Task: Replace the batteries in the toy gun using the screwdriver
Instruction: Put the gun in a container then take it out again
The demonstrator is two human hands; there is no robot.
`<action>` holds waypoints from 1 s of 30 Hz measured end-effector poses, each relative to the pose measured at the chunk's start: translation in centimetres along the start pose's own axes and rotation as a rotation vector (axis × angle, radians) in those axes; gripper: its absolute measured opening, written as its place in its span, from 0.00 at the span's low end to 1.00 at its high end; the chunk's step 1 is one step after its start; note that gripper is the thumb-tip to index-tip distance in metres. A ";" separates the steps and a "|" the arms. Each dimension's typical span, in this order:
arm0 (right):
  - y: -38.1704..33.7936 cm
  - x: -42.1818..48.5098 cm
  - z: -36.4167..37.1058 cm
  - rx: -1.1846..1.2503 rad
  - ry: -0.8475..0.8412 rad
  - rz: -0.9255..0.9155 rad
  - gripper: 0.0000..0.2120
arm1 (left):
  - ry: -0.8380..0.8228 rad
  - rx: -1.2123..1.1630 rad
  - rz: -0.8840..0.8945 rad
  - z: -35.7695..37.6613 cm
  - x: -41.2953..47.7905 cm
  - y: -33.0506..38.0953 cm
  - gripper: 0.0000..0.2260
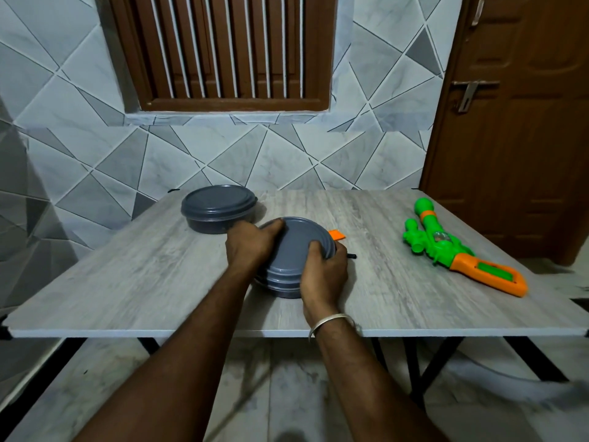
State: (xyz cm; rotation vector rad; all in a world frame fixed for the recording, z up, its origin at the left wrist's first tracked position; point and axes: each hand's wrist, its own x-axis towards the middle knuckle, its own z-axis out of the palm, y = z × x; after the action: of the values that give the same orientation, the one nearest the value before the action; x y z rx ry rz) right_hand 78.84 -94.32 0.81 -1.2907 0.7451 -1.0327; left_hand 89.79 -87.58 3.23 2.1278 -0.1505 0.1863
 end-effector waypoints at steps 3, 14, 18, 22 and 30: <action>0.1 0.4 -0.2 0.007 0.010 0.013 0.16 | -0.004 -0.015 0.005 0.2 -0.2 0.5 0.35; -0.3 0.3 -0.7 0.040 0.035 0.007 0.15 | -0.063 -0.154 0.031 -0.3 -0.3 1.2 0.41; -0.5 0.4 -1.0 0.047 -0.018 0.024 0.17 | -0.086 -0.255 0.025 -0.3 -0.3 1.0 0.37; -0.4 0.7 -0.8 0.163 -0.053 0.144 0.20 | -0.139 -0.365 -0.005 -0.2 -0.2 0.4 0.40; 0.6 1.5 -0.8 0.236 -0.028 0.179 0.21 | -0.226 -0.632 0.051 -1.8 -1.6 0.4 0.27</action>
State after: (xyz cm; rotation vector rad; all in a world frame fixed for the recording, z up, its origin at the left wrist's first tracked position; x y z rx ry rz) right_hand 78.86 -96.04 0.21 -1.0151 0.6824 -0.9251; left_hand 88.06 -86.21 4.18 1.5088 -0.3475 -0.0705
